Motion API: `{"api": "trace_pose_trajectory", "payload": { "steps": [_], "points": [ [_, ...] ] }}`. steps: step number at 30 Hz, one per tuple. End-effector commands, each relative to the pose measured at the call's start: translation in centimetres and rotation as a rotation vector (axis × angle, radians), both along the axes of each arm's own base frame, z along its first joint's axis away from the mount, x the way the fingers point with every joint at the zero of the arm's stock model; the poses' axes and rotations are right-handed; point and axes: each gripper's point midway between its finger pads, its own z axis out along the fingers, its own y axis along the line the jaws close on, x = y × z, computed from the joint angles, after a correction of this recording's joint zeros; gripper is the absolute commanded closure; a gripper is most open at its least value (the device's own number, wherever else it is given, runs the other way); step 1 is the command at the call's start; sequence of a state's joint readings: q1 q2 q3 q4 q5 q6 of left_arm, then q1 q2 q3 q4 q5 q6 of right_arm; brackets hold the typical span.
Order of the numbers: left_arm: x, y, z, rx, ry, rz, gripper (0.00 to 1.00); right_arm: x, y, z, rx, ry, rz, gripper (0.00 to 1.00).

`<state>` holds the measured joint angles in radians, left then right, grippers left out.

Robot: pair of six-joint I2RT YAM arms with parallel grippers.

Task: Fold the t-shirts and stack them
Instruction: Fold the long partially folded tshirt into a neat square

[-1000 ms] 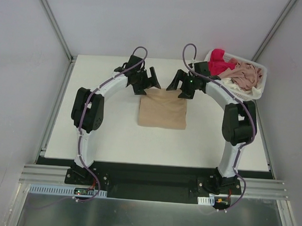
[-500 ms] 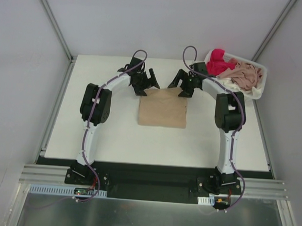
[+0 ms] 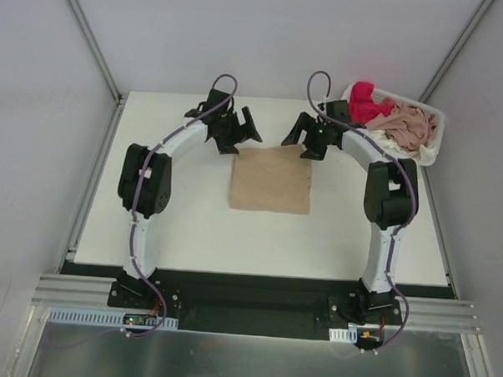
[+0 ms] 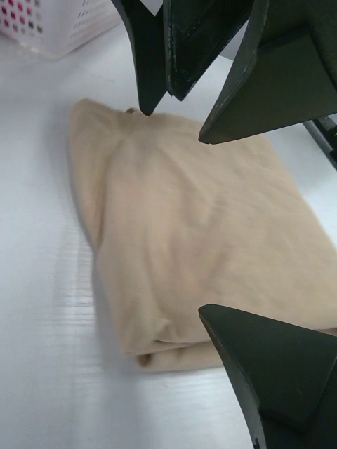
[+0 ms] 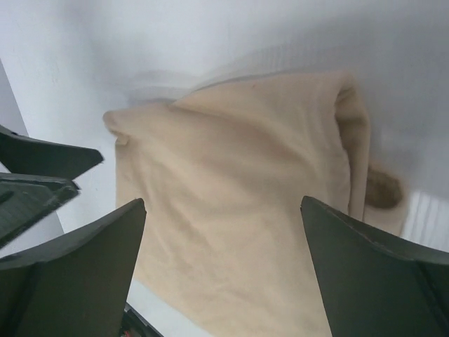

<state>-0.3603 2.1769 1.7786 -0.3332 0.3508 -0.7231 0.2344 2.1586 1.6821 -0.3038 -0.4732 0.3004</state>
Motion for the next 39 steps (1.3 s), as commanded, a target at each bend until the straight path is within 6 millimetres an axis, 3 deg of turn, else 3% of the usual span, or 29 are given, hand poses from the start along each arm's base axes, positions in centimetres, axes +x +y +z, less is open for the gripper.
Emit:
{"api": "trace_pose_trajectory", "payload": {
  "steps": [1, 2, 3, 4, 5, 6, 9, 12, 17, 21, 23, 30, 31, 37, 39],
  "points": [
    [-3.0, 1.8, 9.5, 0.017, -0.199, 0.010, 0.01, -3.1, -0.6, 10.1, -0.062, -0.218, 0.039, 0.03],
    [-4.2, 1.9, 11.2, 0.013, -0.231, 0.010, 0.01, -4.5, -0.9, 8.9, -0.099, -0.199, 0.047, 0.03],
    [-5.8, 2.4, 9.5, 0.033, -0.188, 0.011, 0.01, -5.3, -1.7, 10.1, -0.133, -0.233, 0.023, 0.03],
    [-6.6, 2.9, 9.2, 0.043, -0.180, 0.021, 0.01, -6.1, -2.3, 9.9, -0.161, -0.224, 0.013, 0.03],
    [-8.5, 3.3, 8.5, 0.055, -0.159, 0.019, 0.01, -7.4, -2.8, 8.2, -0.196, -0.186, 0.012, 0.03],
    [-9.3, 3.6, 8.0, 0.062, -0.145, 0.029, 0.01, -7.8, -3.8, 8.4, -0.236, -0.193, -0.021, 0.03],
    [-12.6, 4.6, 5.9, 0.092, -0.096, 0.034, 0.01, -9.7, -5.6, 5.5, -0.320, -0.112, -0.046, 0.03],
    [-15.3, 5.8, 3.6, 0.131, -0.045, 0.072, 0.01, -10.9, -5.4, 3.3, -0.333, -0.048, -0.023, 0.03],
    [-15.8, 6.3, 1.4, 0.178, -0.005, 0.079, 0.01, -11.2, -5.1, 1.4, -0.388, -0.027, -0.013, 0.03],
    [-15.5, 5.7, -1.1, 0.190, 0.069, 0.076, 0.15, -10.8, -5.1, -0.2, -0.401, 0.017, -0.017, 0.03],
    [-15.2, 5.4, -2.8, 0.203, 0.113, 0.070, 0.18, -10.8, -5.2, -0.6, -0.405, 0.023, -0.020, 0.03],
    [-14.9, 5.1, -6.2, 0.242, 0.191, 0.059, 0.46, -10.8, -5.6, -0.6, -0.433, 0.014, -0.026, 0.03],
    [-15.0, 5.1, -6.5, 0.246, 0.197, 0.057, 0.58, -10.8, -5.8, -0.6, -0.436, 0.015, -0.028, 0.03],
    [-17.2, 5.8, -8.1, 0.285, 0.238, 0.043, 0.74, -10.7, -6.1, -0.9, -0.449, 0.019, -0.043, 0.03],
    [-18.1, 6.1, -9.1, 0.298, 0.269, 0.039, 0.88, -10.7, -5.8, -0.9, -0.435, 0.021, -0.040, 0.03]
  ]
}}
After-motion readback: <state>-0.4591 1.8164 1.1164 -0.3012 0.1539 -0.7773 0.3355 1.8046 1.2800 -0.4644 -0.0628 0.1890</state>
